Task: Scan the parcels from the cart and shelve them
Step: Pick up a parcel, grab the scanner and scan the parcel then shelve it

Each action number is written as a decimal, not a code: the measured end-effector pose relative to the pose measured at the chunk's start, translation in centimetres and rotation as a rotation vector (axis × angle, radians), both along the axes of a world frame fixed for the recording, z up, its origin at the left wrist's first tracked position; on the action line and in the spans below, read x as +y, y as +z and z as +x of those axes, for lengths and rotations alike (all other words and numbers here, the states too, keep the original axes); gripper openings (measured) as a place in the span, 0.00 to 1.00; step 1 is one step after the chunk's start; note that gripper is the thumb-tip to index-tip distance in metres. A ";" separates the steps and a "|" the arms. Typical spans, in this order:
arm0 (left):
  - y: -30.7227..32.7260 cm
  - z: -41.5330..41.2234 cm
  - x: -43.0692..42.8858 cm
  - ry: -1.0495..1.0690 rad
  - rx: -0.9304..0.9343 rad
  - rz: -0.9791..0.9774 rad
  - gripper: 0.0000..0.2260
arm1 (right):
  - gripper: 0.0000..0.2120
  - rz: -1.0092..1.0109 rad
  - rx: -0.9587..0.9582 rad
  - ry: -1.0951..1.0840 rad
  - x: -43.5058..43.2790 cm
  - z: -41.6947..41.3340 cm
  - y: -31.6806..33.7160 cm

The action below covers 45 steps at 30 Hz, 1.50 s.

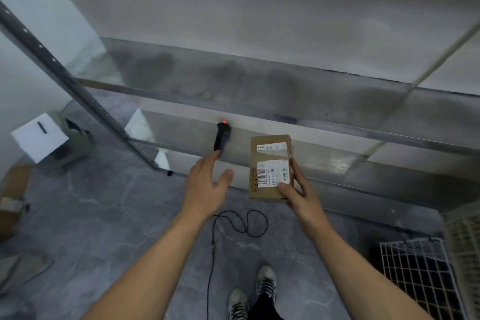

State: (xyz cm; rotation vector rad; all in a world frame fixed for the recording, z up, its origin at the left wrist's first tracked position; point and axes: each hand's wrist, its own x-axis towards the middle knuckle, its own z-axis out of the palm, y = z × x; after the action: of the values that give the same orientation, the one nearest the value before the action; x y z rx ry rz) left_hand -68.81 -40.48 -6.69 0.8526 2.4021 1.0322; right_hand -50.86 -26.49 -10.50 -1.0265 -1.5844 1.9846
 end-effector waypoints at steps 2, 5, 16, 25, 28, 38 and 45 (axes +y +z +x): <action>-1.2 -1.1 0.8 0.019 -0.005 -0.014 0.26 | 0.28 -0.023 0.002 0.004 0.7 -1.0 -1.1; -3.0 -2.7 2.2 0.032 -0.016 -0.035 0.28 | 0.28 -0.050 -0.001 0.007 2.0 -2.5 -3.1; -11.9 -10.8 6.2 -0.017 0.035 -0.075 0.25 | 0.27 -0.062 -0.023 -0.094 4.6 -8.7 -10.0; -23.1 -19.2 11.2 0.039 -0.015 -0.143 0.27 | 0.28 -0.055 0.048 -0.169 6.4 -15.3 -18.7; -26.5 -21.6 13.6 0.031 0.022 -0.173 0.27 | 0.28 -0.053 0.085 -0.162 7.3 -16.8 -21.6; -33.4 -26.0 22.5 -0.001 0.107 -0.217 0.28 | 0.30 -0.016 0.174 -0.159 12.0 -19.1 -28.5; -35.8 -27.0 24.4 0.062 0.091 -0.224 0.26 | 0.32 0.031 0.155 -0.124 13.9 -19.0 -30.4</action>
State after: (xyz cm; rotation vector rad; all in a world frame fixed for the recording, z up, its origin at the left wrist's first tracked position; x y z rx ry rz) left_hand -95.82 -16.10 -42.51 0.7656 2.5747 0.7414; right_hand -69.82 -12.61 -40.86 -0.9122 -1.4303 1.9018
